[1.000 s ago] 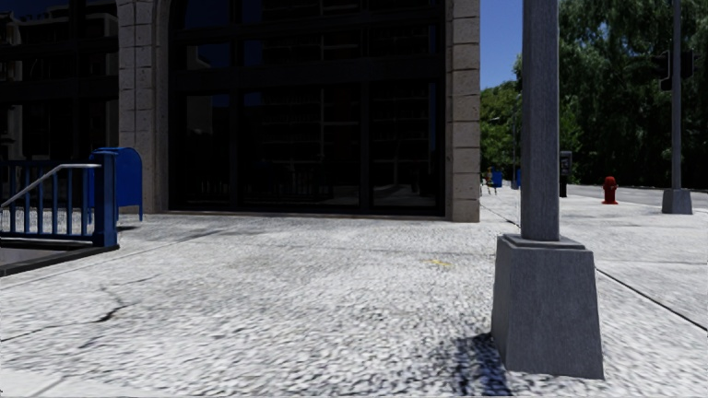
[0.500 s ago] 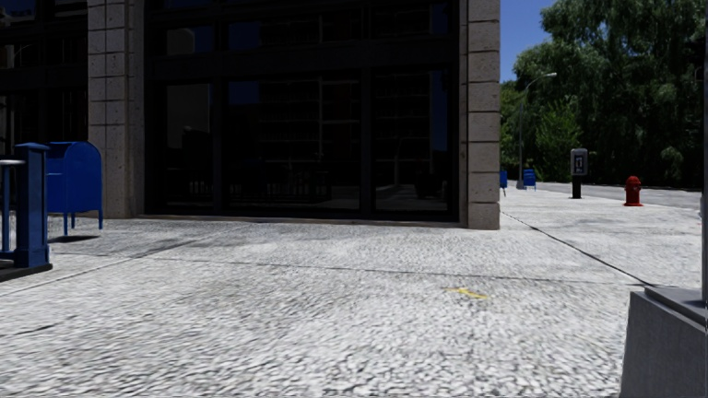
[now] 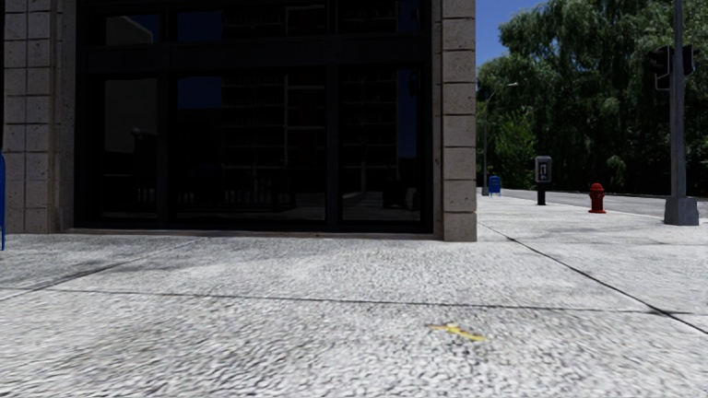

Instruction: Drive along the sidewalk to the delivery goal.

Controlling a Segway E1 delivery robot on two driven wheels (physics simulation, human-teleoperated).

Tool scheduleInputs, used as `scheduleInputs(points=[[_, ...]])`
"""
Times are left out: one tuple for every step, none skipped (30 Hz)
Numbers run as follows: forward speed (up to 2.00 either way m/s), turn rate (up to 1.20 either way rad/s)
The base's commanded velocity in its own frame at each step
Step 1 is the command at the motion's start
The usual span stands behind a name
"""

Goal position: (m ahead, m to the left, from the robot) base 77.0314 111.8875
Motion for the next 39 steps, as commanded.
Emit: scheduleInputs(points=[[1.08,-0.55],[1.08,-0.55],[1.08,-0.55],[1.08,-0.55],[1.08,-0.55],[1.08,-0.55],[1.08,-0.55],[1.08,-0.55],[1.08,-0.55],[1.08,-0.55],[1.08,-0.55],[1.25,-0.55],[1.25,-0.55],[1.37,-0.55],[1.41,-0.55],[1.41,-0.55],[1.42,-0.55],[1.43,-0.55],[1.43,-0.55],[1.43,-0.55],[1.43,-0.55],[1.44,-0.55],[1.44,-0.55],[1.44,-0.55],[1.44,-0.55],[1.44,-0.55],[1.44,-0.55],[1.44,-0.55],[1.45,-0.55],[1.45,-0.55],[1.45,-0.55],[1.45,-0.55],[1.45,-0.55],[1.45,-0.55],[1.45,-0.56],[1.45,-0.56],[1.45,-0.56],[1.78,-0.56],[1.79,-0.56]])
